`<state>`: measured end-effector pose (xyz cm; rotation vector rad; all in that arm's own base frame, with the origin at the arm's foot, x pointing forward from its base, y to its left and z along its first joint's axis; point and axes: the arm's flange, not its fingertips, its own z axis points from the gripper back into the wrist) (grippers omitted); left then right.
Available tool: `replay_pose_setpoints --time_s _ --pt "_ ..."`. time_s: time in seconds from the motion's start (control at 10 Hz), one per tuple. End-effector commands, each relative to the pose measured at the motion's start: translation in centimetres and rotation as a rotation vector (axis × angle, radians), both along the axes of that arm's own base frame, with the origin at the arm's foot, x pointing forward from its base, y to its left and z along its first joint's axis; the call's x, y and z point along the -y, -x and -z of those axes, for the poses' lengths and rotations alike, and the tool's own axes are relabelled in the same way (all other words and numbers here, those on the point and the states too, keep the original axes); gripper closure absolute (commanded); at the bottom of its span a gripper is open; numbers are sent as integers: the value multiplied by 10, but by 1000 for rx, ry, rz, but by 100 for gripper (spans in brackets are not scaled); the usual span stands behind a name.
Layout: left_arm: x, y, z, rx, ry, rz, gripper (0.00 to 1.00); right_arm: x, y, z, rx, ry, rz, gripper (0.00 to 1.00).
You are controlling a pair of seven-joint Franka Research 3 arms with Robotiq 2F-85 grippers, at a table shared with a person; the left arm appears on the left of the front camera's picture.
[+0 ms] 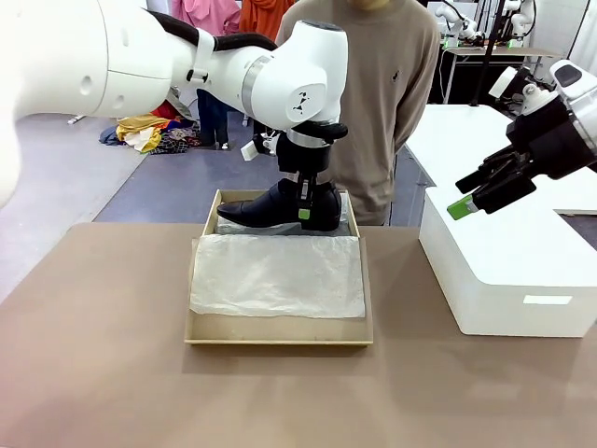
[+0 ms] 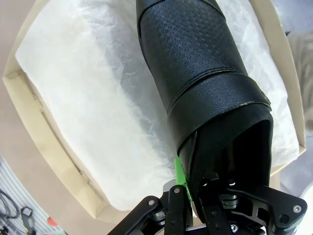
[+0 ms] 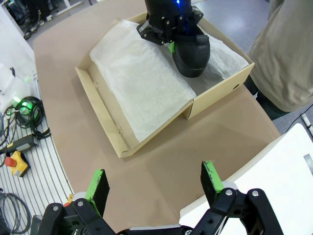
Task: Pack the shoes into the box.
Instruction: Place the other shoe of the Shoes into the Shoes Box.
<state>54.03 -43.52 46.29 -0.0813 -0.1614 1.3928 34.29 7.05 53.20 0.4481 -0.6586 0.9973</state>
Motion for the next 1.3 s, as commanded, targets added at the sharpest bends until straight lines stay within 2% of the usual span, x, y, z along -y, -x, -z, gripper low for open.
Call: replay_pose_setpoints --time_s 0.0,0.7,1.2 --pt "-3 3 1 -2 9 -74 100 0 -1 0 4 -18 -12 0" --pt "11 -5 24 -23 28 -62 100 0 -1 0 4 -18 -12 0" --pt "7 -9 35 -92 40 -77 100 0 -1 0 4 -18 -12 0"
